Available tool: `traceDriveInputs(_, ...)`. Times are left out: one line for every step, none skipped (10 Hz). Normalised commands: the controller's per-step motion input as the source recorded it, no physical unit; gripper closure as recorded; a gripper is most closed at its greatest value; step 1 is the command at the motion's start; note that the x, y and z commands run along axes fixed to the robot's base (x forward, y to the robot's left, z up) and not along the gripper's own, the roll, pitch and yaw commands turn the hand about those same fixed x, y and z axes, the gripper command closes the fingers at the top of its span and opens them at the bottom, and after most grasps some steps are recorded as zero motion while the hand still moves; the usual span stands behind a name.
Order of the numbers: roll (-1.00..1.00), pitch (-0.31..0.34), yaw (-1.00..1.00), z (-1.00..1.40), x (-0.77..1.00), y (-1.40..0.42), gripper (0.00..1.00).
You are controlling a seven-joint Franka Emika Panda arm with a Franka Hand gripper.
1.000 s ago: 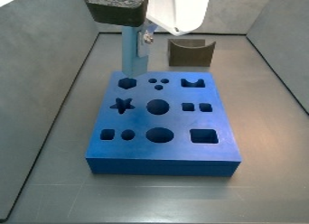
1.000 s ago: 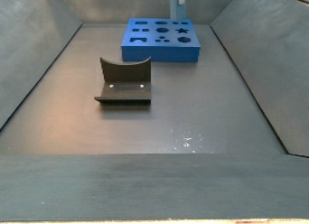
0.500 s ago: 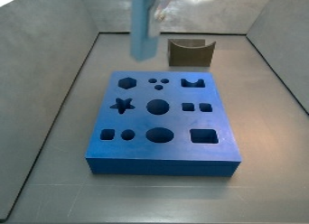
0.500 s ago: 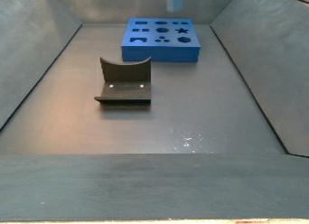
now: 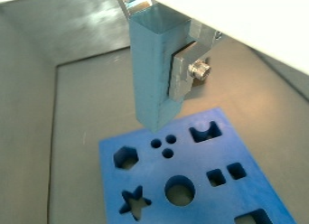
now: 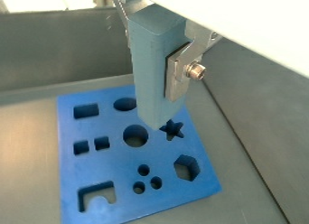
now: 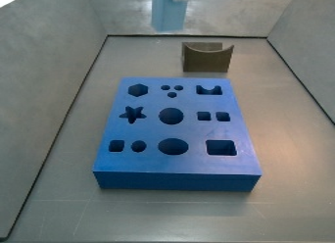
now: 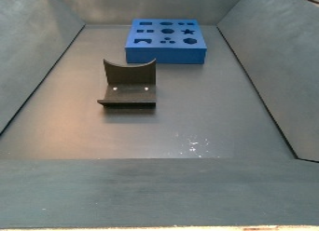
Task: Pick up the rectangle object. Move to above the board. Insert the rectangle object.
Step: Insert the rectangle object.
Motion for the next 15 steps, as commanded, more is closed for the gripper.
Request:
traceDriveInputs(-0.11,0.120,-0.96,0.87,0.11,0.00,1.00)
traceDriveInputs(-0.19,0.000,-1.00,0.43,0.05,0.00,1.00)
traceDriveInputs(-0.58,-0.040,-0.37,0.28,0.23,0.23,1.00)
traceDriveInputs(-0.08,0.000,0.00,0.03,0.00,0.03,1.00)
traceDriveInputs(0.00,0.000,-0.01,-0.54,0.37,0.00,1.00)
traceDriveInputs(0.55,-0.269,-0.12,-0.79,0.04,-0.90,1.00)
traceDriveInputs(0.54,-0.303,-0.13,-0.78,0.01,-0.92,1.00)
traceDriveInputs(0.52,-0.331,-0.11,-0.77,0.02,-0.94,1.00)
traceDriveInputs(0.51,-0.340,-0.11,-0.76,0.02,-0.95,1.00)
traceDriveInputs(0.50,-0.349,-0.11,-0.76,0.03,-0.95,1.00)
traceDriveInputs(0.45,-0.209,0.00,-0.51,0.21,-0.76,1.00)
traceDriveInputs(-0.02,-0.037,0.00,0.00,0.00,0.00,1.00)
traceDriveInputs(0.00,-0.117,0.00,-0.11,0.00,0.00,1.00)
traceDriveInputs(0.00,0.131,0.00,0.00,1.00,-0.22,1.00)
traceDriveInputs(0.00,0.089,0.00,0.00,1.00,-0.32,1.00)
